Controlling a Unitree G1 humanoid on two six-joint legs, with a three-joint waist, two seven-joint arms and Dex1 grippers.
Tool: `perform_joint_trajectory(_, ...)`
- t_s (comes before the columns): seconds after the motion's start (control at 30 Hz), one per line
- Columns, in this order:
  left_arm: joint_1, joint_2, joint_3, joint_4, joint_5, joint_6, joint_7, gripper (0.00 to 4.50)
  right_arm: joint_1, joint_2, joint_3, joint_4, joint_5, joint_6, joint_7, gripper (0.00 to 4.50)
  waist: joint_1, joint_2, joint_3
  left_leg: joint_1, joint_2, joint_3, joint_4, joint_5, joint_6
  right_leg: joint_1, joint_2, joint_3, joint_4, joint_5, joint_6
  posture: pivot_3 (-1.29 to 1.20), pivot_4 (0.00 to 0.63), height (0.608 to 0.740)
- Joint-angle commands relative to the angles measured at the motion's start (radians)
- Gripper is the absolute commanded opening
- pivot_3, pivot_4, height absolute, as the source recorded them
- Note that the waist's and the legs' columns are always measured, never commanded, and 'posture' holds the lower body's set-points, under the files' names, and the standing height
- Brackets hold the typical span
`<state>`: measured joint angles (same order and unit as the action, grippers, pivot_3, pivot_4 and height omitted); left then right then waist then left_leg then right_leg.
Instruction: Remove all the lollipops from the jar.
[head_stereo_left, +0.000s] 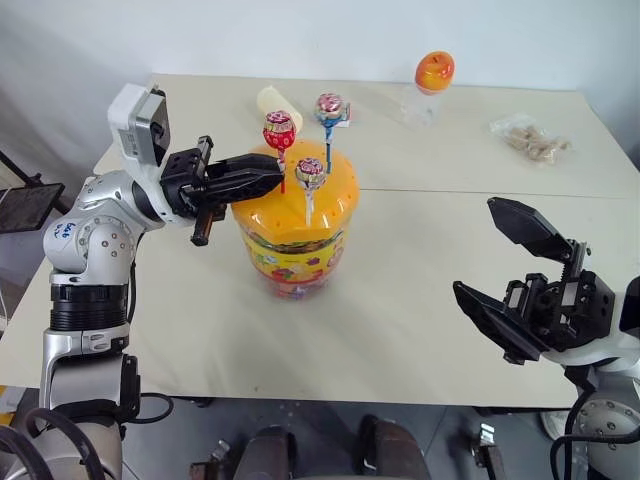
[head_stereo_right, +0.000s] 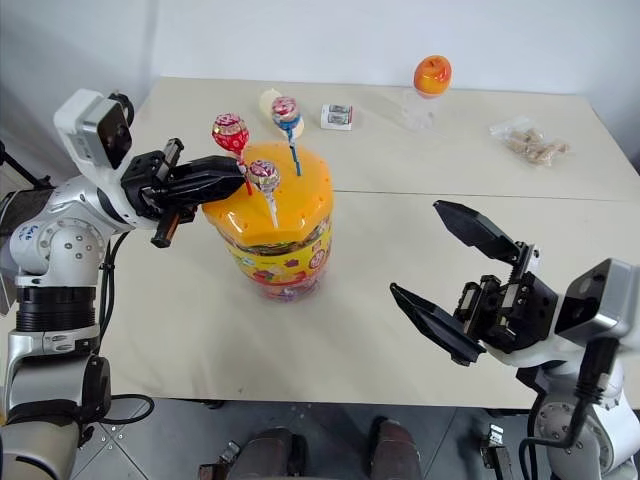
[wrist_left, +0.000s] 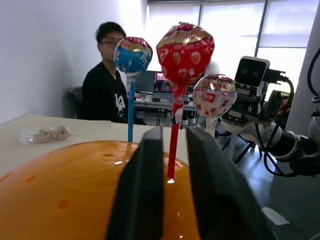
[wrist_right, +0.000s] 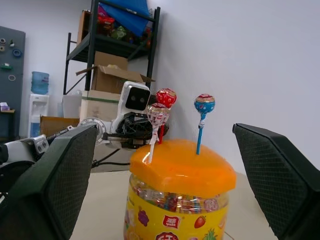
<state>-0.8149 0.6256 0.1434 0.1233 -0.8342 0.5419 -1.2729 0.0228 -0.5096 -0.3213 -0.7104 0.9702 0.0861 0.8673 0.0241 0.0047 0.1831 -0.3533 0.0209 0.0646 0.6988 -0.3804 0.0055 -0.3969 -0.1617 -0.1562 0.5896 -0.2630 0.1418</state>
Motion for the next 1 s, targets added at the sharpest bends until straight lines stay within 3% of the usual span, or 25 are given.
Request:
perform_joint_trajectory(0.03, -0.034, -0.013, 0.021, -0.019, -0.009, -0.003, -0.002, 0.01, 0.001, 0.003, -0.003, -0.035, 0.002, -0.016, -0.012, 4.5, 0.001, 0.0, 0.0, 0.0, 0.0, 0.0, 0.0, 0.0, 0.0, 0.0, 0.0, 0.0, 0.0, 0.0, 0.0, 0.0, 0.15, 0.74)
perform_joint_trajectory(0.27, -0.109, -0.067, 0.211, 0.051, -0.196, 0.144, 0.218, 0.01, -0.057, -0.005, 0.014, -0.023, 0.031, 0.001, -0.023, 4.5, -0.002, -0.001, 0.001, -0.001, 0.0, -0.001, 0.001, 0.0, 0.0, 0.0, 0.0, 0.0, 0.0, 0.0, 0.0, 0.0, 0.15, 0.74)
perform_joint_trajectory(0.43, -0.107, 0.034, 0.361, 0.195, -0.194, 0.224, 0.468, 0.01, -0.115, -0.073, 0.054, 0.029, 0.007, 0.016, 0.118, 4.5, -0.016, -0.002, 0.001, 0.001, 0.001, -0.001, 0.0, 0.0, 0.0, 0.0, 0.0, 0.0, 0.001, 0.0, 0.0, 0.0, 0.15, 0.74)
perform_joint_trajectory(0.6, 0.19, 0.279, 0.331, 0.17, 0.005, 0.202, 0.406, 0.01, -0.172, -0.146, 0.093, 0.115, 0.012, 0.051, 0.28, 4.5, -0.032, -0.002, 0.001, 0.002, 0.0, 0.0, -0.003, 0.0, 0.0, 0.0, 0.0, 0.0, 0.001, 0.0, 0.0, 0.0, 0.15, 0.74)
perform_joint_trajectory(0.73, 0.633, 0.441, 0.326, 0.115, 0.172, 0.213, 0.353, 0.01, -0.165, -0.174, 0.184, 0.197, -0.08, 0.044, 0.424, 4.5, -0.038, -0.003, 0.001, 0.001, 0.001, 0.001, -0.005, -0.001, -0.001, -0.002, 0.001, -0.001, 0.0, 0.0, 0.0, 0.0, 0.15, 0.74)
perform_joint_trajectory(0.87, 0.837, 0.441, 0.357, -0.006, 0.221, 0.229, 0.392, 0.01, -0.176, -0.18, 0.202, 0.231, -0.099, 0.059, 0.443, 4.5, -0.004, -0.005, 0.002, -0.002, 0.002, -0.001, -0.001, -0.001, -0.001, -0.003, 0.001, -0.001, 0.0, 0.0, 0.0, 0.0, 0.15, 0.74)
perform_joint_trajectory(1.0, 0.913, 0.41, 0.383, -0.096, 0.212, 0.287, 0.424, 0.01, -0.192, -0.179, 0.198, 0.253, -0.116, 0.068, 0.44, 4.5, 0.01, -0.006, 0.002, 0.0, 0.002, -0.001, 0.001, -0.002, -0.001, 0.0, 0.0, 0.0, 0.0, 0.0, 0.0, 0.0, 0.15, 0.74)
